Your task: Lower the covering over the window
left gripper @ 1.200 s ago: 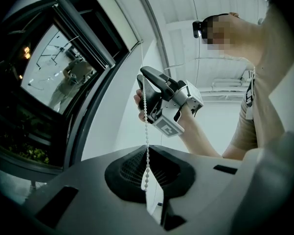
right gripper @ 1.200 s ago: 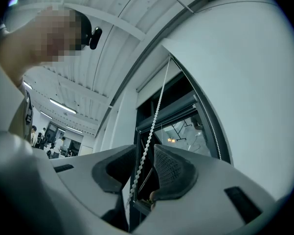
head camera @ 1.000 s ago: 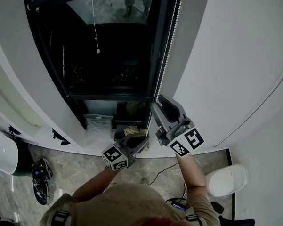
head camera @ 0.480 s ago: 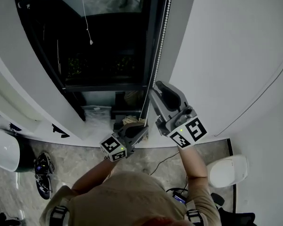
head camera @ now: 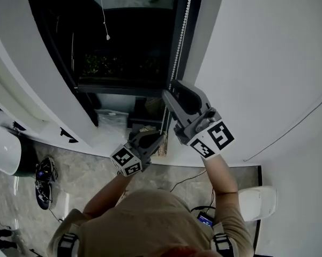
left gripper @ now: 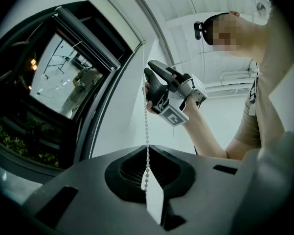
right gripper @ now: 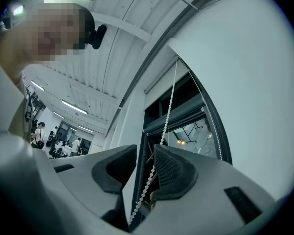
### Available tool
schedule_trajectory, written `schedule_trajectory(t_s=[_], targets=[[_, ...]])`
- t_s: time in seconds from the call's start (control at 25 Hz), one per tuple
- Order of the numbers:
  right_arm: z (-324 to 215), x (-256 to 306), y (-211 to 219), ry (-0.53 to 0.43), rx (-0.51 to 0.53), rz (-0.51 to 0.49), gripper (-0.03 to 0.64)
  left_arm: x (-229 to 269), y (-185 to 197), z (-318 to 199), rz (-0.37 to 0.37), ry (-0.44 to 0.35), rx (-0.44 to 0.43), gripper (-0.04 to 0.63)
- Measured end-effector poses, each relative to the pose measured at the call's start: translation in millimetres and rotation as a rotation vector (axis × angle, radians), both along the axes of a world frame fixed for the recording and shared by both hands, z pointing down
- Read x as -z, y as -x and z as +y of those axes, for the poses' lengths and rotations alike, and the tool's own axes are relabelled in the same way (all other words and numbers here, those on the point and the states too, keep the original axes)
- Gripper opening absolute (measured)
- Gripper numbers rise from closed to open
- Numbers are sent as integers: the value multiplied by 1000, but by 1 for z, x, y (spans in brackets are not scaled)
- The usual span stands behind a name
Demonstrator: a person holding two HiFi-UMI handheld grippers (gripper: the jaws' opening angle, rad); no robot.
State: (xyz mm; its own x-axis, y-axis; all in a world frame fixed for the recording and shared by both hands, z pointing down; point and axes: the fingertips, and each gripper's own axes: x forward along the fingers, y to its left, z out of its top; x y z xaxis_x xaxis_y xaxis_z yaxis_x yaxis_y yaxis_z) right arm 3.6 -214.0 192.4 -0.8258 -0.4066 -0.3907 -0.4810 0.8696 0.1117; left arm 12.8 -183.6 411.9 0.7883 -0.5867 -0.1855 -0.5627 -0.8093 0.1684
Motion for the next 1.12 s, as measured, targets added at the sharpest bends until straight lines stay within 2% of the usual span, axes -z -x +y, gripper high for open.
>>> schedule_trajectory(t_s=[0.6, 1.12], targets=[[-4, -5, -16, -6, 88, 23, 115, -4, -23, -5, 36, -12, 106, 23], [-7, -6, -23, -16, 77, 26, 115, -7, -32, -9, 33, -9, 96, 23]])
